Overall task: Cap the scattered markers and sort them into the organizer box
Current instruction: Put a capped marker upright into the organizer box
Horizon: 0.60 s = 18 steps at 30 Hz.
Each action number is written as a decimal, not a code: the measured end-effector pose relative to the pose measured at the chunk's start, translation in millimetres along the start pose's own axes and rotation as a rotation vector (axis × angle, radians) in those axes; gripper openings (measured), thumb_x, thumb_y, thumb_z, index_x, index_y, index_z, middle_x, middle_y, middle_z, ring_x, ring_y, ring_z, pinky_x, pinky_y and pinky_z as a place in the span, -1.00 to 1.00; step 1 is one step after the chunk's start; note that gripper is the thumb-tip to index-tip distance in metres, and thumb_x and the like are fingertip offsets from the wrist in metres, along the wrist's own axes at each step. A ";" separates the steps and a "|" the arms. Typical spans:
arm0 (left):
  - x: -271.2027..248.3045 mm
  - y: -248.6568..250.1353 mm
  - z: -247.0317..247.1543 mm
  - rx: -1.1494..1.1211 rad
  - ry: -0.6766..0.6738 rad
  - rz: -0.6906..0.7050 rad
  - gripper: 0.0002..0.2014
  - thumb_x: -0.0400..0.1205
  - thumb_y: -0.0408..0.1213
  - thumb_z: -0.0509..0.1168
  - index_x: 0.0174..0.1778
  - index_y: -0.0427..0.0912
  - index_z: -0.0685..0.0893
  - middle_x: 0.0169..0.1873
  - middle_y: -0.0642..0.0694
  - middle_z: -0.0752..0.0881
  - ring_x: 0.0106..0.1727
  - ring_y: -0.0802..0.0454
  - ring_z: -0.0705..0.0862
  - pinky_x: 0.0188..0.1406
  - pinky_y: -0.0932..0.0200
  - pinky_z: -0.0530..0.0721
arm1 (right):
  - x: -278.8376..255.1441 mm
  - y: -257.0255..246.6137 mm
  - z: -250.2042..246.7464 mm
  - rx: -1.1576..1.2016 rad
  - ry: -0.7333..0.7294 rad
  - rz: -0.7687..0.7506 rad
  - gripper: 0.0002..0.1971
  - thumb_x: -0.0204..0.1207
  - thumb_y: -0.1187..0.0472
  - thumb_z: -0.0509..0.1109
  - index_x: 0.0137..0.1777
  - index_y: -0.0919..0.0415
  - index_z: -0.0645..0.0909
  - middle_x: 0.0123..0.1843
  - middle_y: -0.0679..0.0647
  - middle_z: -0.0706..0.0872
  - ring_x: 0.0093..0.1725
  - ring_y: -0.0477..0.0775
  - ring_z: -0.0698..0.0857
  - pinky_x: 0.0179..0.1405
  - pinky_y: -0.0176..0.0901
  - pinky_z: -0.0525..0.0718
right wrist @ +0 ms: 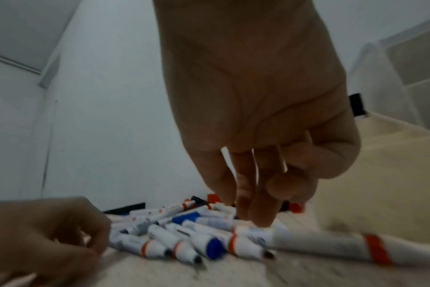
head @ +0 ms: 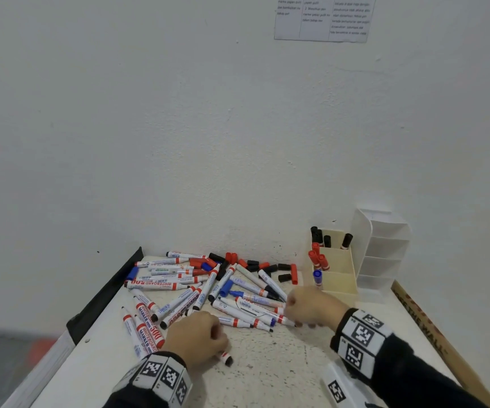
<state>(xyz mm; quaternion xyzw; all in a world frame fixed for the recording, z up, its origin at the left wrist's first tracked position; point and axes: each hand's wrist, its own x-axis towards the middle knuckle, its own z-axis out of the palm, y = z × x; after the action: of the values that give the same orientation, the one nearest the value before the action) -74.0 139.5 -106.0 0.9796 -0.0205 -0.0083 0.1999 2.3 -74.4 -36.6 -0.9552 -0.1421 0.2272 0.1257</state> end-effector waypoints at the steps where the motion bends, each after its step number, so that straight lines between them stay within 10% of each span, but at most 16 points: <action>1: -0.1 -0.4 -0.6 0.010 -0.008 -0.027 -0.78 0.58 0.01 0.22 -0.37 0.12 0.40 -0.22 0.12 0.55 -0.19 0.21 0.54 -0.02 0.33 0.60 | 1.2 9.0 5.7 -0.055 0.018 0.047 -0.75 0.62 0.17 0.17 0.18 0.23 0.58 -0.17 0.02 0.62 -0.35 -0.11 0.51 -0.33 -0.34 0.52; 5: -2.0 -0.9 -4.9 0.024 0.051 -0.118 -0.77 0.52 -0.09 0.30 -0.37 0.11 0.36 -0.28 0.13 0.48 -0.23 0.22 0.47 -0.08 0.35 0.55 | 4.1 45.7 23.4 -0.140 0.233 0.276 -0.73 0.60 0.21 0.22 0.27 0.22 0.53 0.19 0.10 0.65 0.12 0.06 0.63 0.14 -0.19 0.57; 13: 5.2 0.7 -2.6 -0.114 0.161 0.073 -0.74 0.51 -0.32 0.33 -0.10 0.08 0.38 0.05 0.12 0.34 -0.18 0.24 0.53 -0.20 0.39 0.61 | -3.1 80.0 38.7 0.020 0.454 0.335 -0.66 0.64 0.12 -0.02 0.30 0.26 0.39 0.23 0.28 0.55 0.14 0.25 0.56 0.23 0.02 0.53; 18: 7.0 -2.3 -0.8 -0.259 0.153 0.073 -0.69 0.58 -0.32 0.32 0.11 0.13 0.40 0.04 0.14 0.50 -0.05 0.23 0.58 -0.13 0.40 0.60 | -2.0 82.3 40.3 0.148 0.385 0.327 -0.72 0.61 0.31 0.13 0.29 0.33 0.42 0.31 0.23 0.46 0.11 0.13 0.54 -0.04 -0.21 0.46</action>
<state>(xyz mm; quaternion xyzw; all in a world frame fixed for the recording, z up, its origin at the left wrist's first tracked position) -66.9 141.7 -106.2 0.9420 -0.0399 0.0708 0.3256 -0.7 -144.4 -95.7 -0.9793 0.0576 0.0684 0.1813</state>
